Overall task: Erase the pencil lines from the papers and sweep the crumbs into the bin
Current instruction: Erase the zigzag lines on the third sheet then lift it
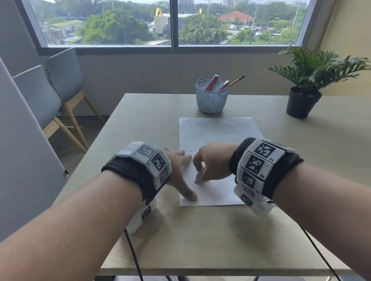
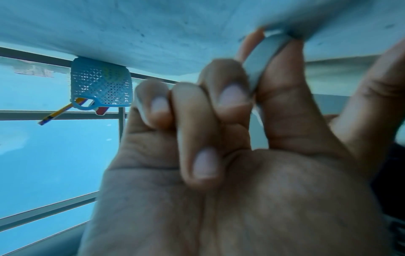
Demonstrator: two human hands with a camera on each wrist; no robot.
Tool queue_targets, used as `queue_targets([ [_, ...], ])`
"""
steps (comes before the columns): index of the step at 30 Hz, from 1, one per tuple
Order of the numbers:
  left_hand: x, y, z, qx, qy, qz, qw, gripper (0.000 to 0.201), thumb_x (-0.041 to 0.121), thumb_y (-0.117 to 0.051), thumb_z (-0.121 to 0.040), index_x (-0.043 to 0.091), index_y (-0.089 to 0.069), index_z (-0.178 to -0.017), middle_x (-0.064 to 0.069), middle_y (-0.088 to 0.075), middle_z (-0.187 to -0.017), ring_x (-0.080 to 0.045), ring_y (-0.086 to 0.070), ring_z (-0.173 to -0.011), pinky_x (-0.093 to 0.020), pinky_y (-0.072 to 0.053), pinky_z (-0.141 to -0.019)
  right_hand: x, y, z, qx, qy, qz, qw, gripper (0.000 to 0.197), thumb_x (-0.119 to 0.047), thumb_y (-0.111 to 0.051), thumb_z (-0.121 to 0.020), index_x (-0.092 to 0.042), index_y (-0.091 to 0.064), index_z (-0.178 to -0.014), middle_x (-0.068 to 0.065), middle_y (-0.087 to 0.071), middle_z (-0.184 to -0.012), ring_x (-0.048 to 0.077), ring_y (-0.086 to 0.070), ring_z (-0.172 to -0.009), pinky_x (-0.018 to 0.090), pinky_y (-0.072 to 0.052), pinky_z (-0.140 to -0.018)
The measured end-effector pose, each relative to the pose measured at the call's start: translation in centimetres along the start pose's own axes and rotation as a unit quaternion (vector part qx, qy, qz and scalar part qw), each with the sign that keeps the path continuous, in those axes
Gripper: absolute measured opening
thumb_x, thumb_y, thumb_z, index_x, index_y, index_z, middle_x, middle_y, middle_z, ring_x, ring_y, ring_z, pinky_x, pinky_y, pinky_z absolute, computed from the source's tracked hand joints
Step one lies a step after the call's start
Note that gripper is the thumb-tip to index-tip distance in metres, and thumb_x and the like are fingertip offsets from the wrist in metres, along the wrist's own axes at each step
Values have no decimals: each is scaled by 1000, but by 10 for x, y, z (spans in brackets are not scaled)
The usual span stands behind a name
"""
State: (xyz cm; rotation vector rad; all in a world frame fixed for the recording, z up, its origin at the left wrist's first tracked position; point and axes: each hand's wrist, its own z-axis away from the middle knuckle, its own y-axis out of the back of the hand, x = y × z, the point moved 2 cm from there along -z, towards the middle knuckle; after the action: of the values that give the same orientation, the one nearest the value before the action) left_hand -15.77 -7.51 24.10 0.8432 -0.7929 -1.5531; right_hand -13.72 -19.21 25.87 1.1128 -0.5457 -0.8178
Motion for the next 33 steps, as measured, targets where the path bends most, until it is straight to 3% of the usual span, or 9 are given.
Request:
queue_targets([
  [3, -1, 0, 1, 2, 0, 3, 1000, 115, 77, -61, -66, 36, 4, -152, 15, 2, -159, -20, -2, -146, -46, -10, -115, 0, -2, -4, 13, -8, 5, 1000, 27, -39, -64, -87, -19, -67, -105, 0, -66, -104, 19, -57, -89, 21, -35, -55],
  [8, 0, -1, -1, 6, -5, 5, 1000, 116, 77, -62, -65, 36, 1, -152, 14, 1, -159, -20, -3, -146, -44, -11, -115, -5, -7, 3, -22, 23, 11, 999, 26, -37, -61, -91, -17, -66, -108, -2, -61, -96, 17, -53, -85, 22, -34, -55],
  [12, 1, -1, 1, 12, -5, 6, 1000, 115, 76, -62, -67, 32, 2, -153, 14, 1, -159, -18, -5, -146, -41, -12, -115, 5, 1, -7, 22, -20, -16, 999, 32, -41, -65, -87, -17, -68, -107, 2, -67, -106, 21, -60, -96, 25, -41, -69],
  [17, 0, -1, -1, 14, -14, 10, 1000, 114, 75, -63, -67, 33, 0, -152, 10, 0, -160, -20, -4, -146, -42, -10, -116, -3, -8, -3, 15, 14, 6, 1000, 20, -35, -62, -88, -19, -66, -98, -1, -65, -100, 19, -56, -85, 21, -35, -55],
  [20, 0, -1, -1, 12, -10, 8, 1000, 115, 77, -63, -65, 34, 0, -152, 11, 1, -160, -20, -4, -146, -42, -11, -115, -5, -5, -1, -3, 17, 2, 1000, 25, -39, -64, -87, -19, -67, -101, -2, -63, -97, 17, -54, -84, 21, -34, -54],
  [24, 0, 0, 0, 11, -5, 6, 1000, 116, 76, -62, -66, 32, 1, -153, 14, 0, -159, -18, -6, -146, -41, -13, -115, 1, 3, -12, 20, -14, 12, 1000, 30, -40, -63, -87, -17, -69, -105, 1, -68, -103, 20, -61, -92, 24, -42, -67],
  [28, 1, 0, 0, 17, -16, 3, 1000, 111, 74, -64, -67, 36, -3, -152, 10, -2, -160, -21, -8, -145, -42, -13, -115, -6, -4, -8, 1, 21, 36, 999, 26, -34, -61, -89, -16, -68, -106, 1, -68, -104, 20, -59, -88, 23, -39, -60],
  [31, 2, 1, -1, 18, -13, 0, 1000, 111, 74, -63, -67, 35, -4, -152, 8, -3, -160, -22, -7, -146, -42, -13, -114, -5, -5, -2, -16, 32, 5, 999, 28, -38, -64, -88, -18, -68, -108, -1, -66, -105, 17, -56, -87, 25, -39, -67],
  [33, 0, 0, -3, 13, -5, 5, 1000, 116, 77, -64, -64, 34, -1, -152, 13, -1, -159, -20, -5, -146, -43, -12, -115, 9, 1, -1, 22, -1, -25, 999, 31, -41, -63, -89, -17, -69, -107, 0, -67, -104, 19, -59, -91, 26, -43, -71],
])
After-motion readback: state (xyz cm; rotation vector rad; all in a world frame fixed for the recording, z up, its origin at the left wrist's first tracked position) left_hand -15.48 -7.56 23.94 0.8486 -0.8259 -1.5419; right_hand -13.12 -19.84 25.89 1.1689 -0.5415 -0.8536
